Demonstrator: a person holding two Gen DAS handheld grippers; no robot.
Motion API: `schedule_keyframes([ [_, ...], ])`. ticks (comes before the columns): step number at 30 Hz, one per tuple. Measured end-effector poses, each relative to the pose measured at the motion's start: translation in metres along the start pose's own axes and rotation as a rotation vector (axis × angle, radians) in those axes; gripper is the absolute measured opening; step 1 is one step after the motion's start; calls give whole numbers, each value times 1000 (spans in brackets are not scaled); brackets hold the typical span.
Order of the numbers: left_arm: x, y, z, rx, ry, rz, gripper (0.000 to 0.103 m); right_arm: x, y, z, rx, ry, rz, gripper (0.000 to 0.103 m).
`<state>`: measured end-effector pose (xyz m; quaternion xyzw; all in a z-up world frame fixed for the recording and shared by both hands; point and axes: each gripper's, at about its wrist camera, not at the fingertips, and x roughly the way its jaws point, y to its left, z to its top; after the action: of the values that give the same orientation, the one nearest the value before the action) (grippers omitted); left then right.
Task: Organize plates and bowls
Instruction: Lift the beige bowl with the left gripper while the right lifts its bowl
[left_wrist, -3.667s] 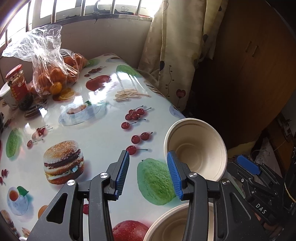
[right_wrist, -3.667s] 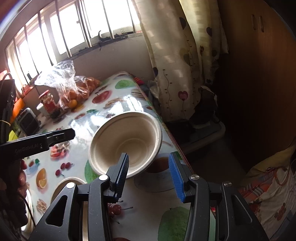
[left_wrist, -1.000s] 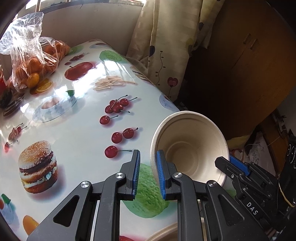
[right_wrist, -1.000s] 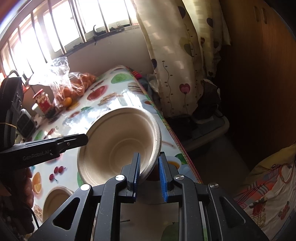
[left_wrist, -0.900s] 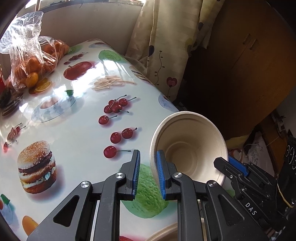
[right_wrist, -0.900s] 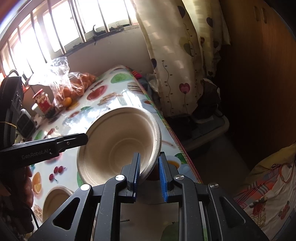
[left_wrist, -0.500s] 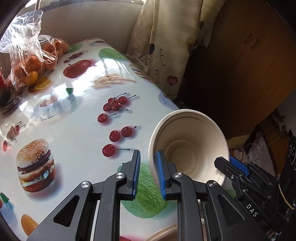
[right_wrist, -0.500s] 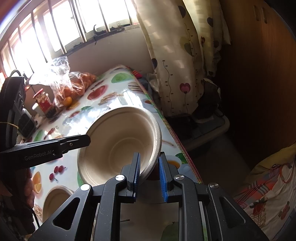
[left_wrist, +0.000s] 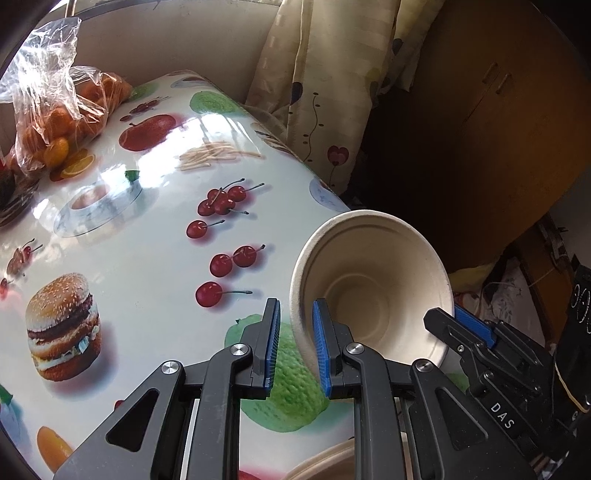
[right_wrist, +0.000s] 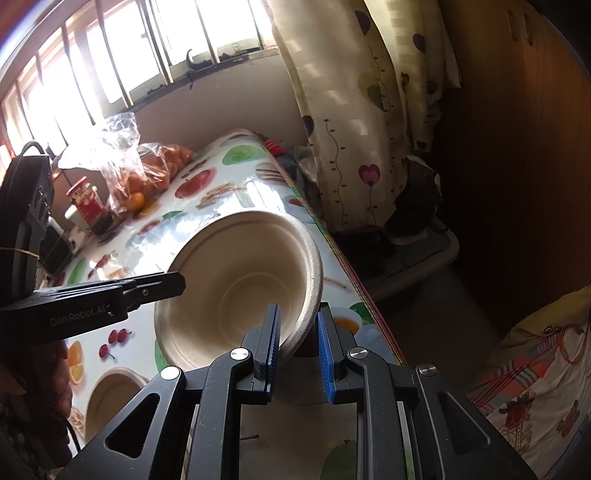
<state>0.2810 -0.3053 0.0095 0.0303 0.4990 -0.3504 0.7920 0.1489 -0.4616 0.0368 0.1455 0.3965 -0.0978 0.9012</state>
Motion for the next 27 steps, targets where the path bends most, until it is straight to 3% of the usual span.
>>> schedule_keyframes([
  [6,-2,2,-1,18,-7,23,26,-1,1,-1,2,-3,3,19],
  [14,3,1,-1,15,0,-5,26,0,-1,-1,2,-1,8,19],
  [21,3,-5,-2,27,-3,-3,11,0,-1,-1,5,1,11,19],
  [27,3,-6,-2,27,-3,6,10,-1,-1,-1,4,1,8,19],
])
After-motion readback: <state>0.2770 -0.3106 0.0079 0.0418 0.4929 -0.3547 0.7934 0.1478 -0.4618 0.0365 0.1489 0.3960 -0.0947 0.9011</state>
